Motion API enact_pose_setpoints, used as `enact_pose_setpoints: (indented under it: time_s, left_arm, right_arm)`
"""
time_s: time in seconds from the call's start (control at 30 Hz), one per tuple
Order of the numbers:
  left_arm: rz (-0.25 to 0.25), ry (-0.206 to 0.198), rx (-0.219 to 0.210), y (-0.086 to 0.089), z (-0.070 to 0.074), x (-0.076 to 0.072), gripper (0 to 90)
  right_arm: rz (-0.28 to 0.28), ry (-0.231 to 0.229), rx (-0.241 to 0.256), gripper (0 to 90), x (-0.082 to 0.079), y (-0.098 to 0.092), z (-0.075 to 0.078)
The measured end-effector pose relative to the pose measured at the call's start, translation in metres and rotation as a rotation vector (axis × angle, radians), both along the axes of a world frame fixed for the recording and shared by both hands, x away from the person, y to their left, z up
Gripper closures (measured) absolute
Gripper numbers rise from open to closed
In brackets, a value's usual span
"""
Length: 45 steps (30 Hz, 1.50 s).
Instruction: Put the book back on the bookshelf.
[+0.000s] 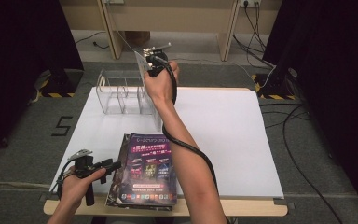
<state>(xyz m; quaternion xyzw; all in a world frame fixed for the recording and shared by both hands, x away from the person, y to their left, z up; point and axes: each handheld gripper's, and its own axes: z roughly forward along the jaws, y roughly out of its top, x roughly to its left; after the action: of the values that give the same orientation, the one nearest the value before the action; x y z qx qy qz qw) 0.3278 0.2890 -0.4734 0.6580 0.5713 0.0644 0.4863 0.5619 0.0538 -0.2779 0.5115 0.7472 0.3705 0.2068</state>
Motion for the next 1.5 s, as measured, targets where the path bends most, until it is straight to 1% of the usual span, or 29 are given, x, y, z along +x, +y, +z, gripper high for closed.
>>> enact_pose_setpoints:
  time_s: [0.17, 0.23, 0.27, 0.3, 0.33, 0.37, 0.43, 0.5, 0.57, 0.63, 0.73, 0.83, 0.93, 0.97, 1.03, 1.17, 1.4, 1.5]
  left_arm:
    - [0.006, 0.003, -0.004, 0.003, -0.001, 0.001, 45.5]
    - [0.007, 0.006, -0.003, 0.003, -0.002, 0.001, 45.5]
    - [0.007, 0.006, -0.005, 0.003, -0.002, 0.001, 45.5]
    - [0.005, 0.005, -0.004, 0.002, -0.002, 0.001, 45.5]
    - [0.005, 0.005, -0.004, 0.002, -0.002, 0.001, 45.5]
    - [0.004, 0.004, -0.005, 0.002, -0.002, 0.0, 45.5]
    - [0.005, 0.003, -0.005, 0.002, -0.002, 0.0, 45.5]
    - [0.005, 0.003, -0.006, 0.002, -0.001, 0.0, 45.5]
    - [0.004, 0.004, -0.003, 0.003, -0.002, 0.0, 45.5]
    - [0.004, 0.005, -0.004, 0.003, -0.002, 0.0, 45.5]
    - [0.004, 0.006, -0.004, 0.003, -0.002, 0.0, 45.5]
    - [0.004, 0.004, -0.007, 0.004, -0.003, 0.0, 45.5]
    - [0.005, 0.004, -0.005, 0.004, -0.002, 0.0, 45.5]
    - [0.003, 0.003, -0.005, 0.004, -0.002, 0.0, 45.5]
    - [0.004, 0.001, -0.004, 0.004, -0.002, -0.001, 45.6]
    - [0.005, 0.004, -0.007, 0.004, -0.002, -0.001, 45.6]
    - [0.004, -0.001, -0.005, 0.004, -0.001, -0.001, 45.6]
    - [0.007, 0.004, -0.006, 0.005, -0.003, 0.0, 45.5]
  right_arm:
    - [-0.013, -0.02, 0.051, 74.2, 0.003, -0.003, -0.001]
    - [-0.018, -0.032, 0.06, 74.2, 0.004, -0.003, 0.0]
    - [-0.028, -0.057, 0.069, 74.3, 0.006, -0.003, 0.0]
    - [-0.028, -0.068, 0.069, 74.2, 0.007, -0.003, 0.0]
    - [-0.028, -0.068, 0.069, 74.2, 0.007, -0.003, 0.0]
    - [-0.037, -0.078, 0.065, 74.2, 0.009, -0.001, -0.001]
    - [-0.035, -0.079, 0.06, 74.3, 0.01, -0.001, -0.002]
    - [-0.041, -0.085, 0.069, 74.3, 0.012, -0.001, -0.005]
    - [-0.06, -0.087, 0.083, 74.3, 0.013, -0.001, -0.007]
    - [-0.063, -0.095, 0.088, 74.3, 0.013, -0.001, -0.008]
    - [-0.072, -0.092, 0.088, 74.2, 0.015, -0.001, -0.008]
    - [-0.086, -0.101, 0.078, 74.2, 0.01, -0.001, -0.007]
    - [-0.092, -0.1, 0.081, 74.2, 0.008, -0.001, -0.007]
    - [-0.1, -0.11, 0.079, 74.2, 0.006, -0.001, -0.008]
    - [-0.105, -0.109, 0.081, 74.2, 0.004, -0.001, -0.007]
    - [-0.12, -0.131, 0.078, 74.2, -0.003, 0.001, -0.003]
    - [-0.131, -0.139, 0.105, 74.2, 0.008, 0.001, -0.003]
    - [-0.129, -0.157, 0.103, 74.2, 0.011, 0.003, -0.004]
